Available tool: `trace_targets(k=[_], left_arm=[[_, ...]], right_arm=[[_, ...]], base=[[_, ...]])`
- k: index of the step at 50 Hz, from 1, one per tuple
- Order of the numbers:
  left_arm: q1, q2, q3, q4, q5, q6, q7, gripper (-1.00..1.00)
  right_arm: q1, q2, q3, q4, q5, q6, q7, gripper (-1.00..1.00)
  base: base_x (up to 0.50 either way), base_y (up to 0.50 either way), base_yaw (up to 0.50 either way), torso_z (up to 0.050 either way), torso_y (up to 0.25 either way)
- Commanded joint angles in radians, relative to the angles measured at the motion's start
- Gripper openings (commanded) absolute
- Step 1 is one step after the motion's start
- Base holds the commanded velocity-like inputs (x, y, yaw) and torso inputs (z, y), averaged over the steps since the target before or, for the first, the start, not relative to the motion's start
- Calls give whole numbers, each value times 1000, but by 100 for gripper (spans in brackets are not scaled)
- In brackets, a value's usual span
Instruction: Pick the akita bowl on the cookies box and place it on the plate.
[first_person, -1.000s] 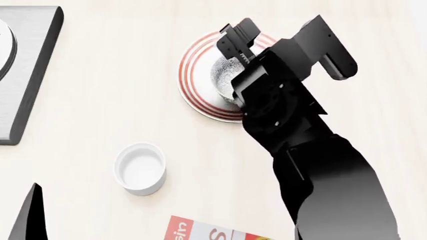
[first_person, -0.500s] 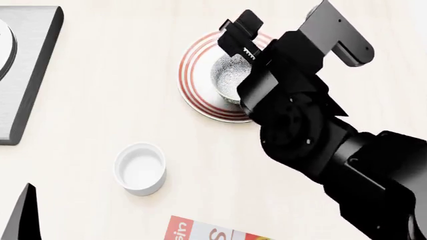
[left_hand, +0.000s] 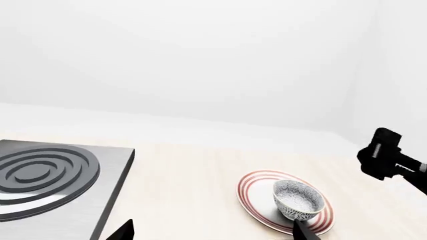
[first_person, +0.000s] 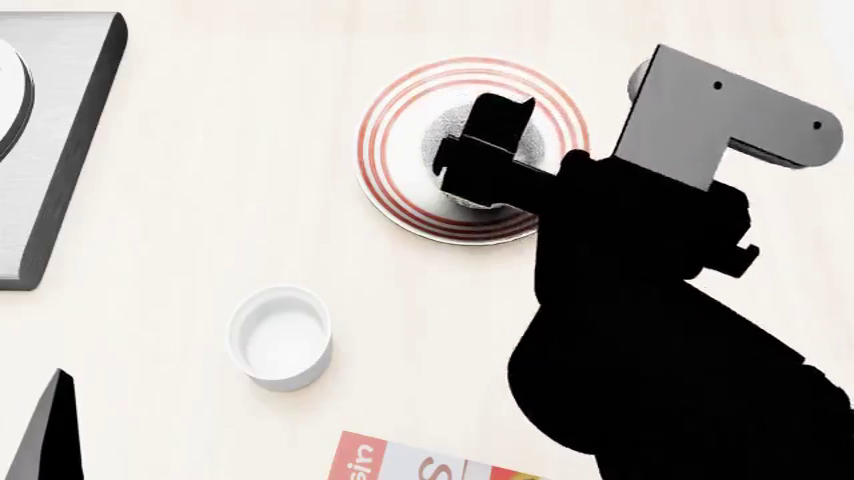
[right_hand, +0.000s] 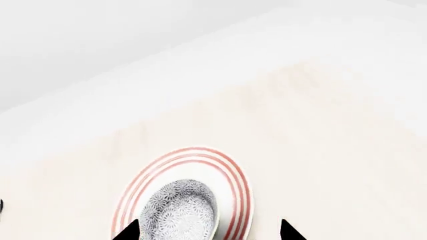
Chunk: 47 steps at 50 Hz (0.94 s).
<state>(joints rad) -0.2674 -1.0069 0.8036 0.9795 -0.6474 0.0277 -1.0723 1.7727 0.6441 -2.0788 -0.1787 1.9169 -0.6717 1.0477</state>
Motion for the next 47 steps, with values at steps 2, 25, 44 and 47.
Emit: trace_targets(k=[2, 25, 44, 47], left_arm=[[-2, -6, 2, 2, 0, 4, -4, 100], [-16, 4, 24, 8, 9, -12, -3, 100], [-26, 7, 38, 24, 16, -31, -13, 100], [-27, 5, 39, 26, 16, -32, -15, 100]], right_arm=[[50, 79, -162, -214, -407, 19, 277, 100], [-633, 204, 567, -436, -1069, 808, 520, 100], [-964, 159, 794, -524, -1298, 1019, 514, 100], [-997, 160, 810, -523, -1318, 1017, 506, 100]], base=[[0, 0, 0, 0, 0], [0, 0, 0, 0, 0], [0, 0, 0, 0, 0], [0, 0, 0, 0, 0]])
